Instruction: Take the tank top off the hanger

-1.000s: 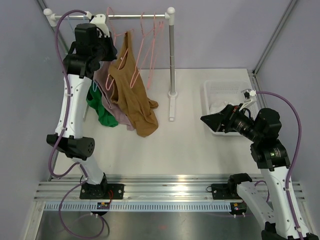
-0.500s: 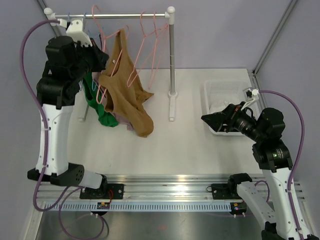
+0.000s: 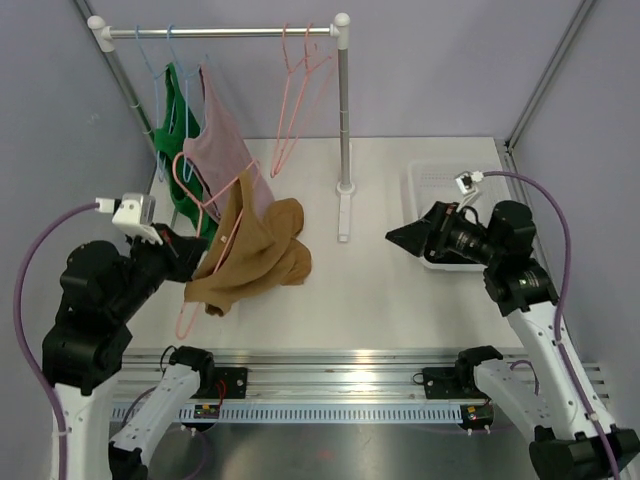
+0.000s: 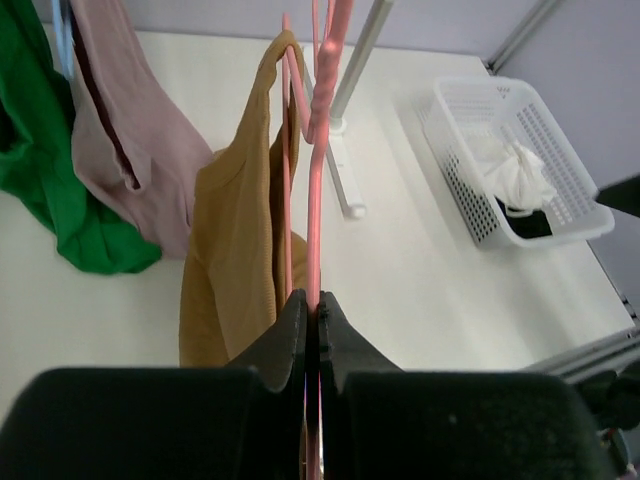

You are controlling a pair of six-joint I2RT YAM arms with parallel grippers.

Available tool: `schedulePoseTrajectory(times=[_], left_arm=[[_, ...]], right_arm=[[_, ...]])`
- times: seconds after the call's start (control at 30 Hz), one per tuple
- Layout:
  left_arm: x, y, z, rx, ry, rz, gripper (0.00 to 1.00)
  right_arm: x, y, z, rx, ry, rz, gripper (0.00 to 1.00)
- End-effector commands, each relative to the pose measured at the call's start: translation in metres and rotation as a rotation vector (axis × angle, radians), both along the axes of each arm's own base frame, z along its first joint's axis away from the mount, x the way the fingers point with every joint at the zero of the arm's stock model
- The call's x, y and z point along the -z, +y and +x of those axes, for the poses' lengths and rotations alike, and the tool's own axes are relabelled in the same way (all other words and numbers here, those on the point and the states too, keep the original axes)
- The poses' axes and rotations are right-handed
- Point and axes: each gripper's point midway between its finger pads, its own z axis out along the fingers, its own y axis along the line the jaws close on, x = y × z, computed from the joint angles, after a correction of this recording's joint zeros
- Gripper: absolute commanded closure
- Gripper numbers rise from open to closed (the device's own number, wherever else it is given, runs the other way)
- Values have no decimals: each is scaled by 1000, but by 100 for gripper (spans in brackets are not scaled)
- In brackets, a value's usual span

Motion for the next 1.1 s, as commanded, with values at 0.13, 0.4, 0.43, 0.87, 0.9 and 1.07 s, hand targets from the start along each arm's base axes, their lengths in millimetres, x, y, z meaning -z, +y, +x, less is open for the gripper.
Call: schedulePoseTrajectory(times=[0.13,0.4,0.43,0.87,0.9,1.07], left_arm=[[57,-45,-45,309,145,-91,100],[83,-68,-60,493,228,-138,100],[78,-75,-62,537,217,-169,100],[82,-98,-55,649,214,-307,100],[82,-98,-55,651,213,-307,100],[82,-101,-55,664,215,-309,100]], right_arm=[[56,76,6,-107,8,-105,9],[56,126,-3,-129,-85,-70,11],[59,130,0,-122,-86,-74,13],[88,152,18,-77,-61,-187,37],[93,154,19,-81,-52,-192,37],[96,163,22,-94,-54,-196,37]])
